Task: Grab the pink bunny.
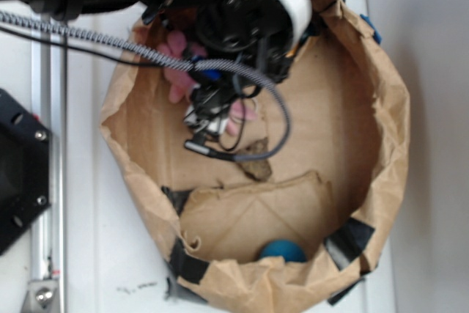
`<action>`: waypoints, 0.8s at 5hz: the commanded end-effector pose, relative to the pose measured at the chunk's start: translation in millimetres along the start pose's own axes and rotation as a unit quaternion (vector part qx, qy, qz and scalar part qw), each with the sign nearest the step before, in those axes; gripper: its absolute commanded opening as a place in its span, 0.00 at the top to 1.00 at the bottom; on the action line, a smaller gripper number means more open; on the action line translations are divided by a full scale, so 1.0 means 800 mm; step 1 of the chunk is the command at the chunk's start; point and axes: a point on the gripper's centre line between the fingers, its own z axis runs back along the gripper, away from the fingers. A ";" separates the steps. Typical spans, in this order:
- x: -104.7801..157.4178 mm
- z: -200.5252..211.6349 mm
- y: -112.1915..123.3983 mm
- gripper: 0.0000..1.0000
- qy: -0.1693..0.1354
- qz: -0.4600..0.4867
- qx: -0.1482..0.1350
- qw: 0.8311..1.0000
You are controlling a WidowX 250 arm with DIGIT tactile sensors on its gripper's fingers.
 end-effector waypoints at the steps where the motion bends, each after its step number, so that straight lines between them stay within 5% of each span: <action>1: -0.003 -0.014 -0.002 0.00 -0.013 -0.016 0.043 0.999; 4: -0.008 -0.021 0.002 0.00 -0.001 -0.012 0.032 0.999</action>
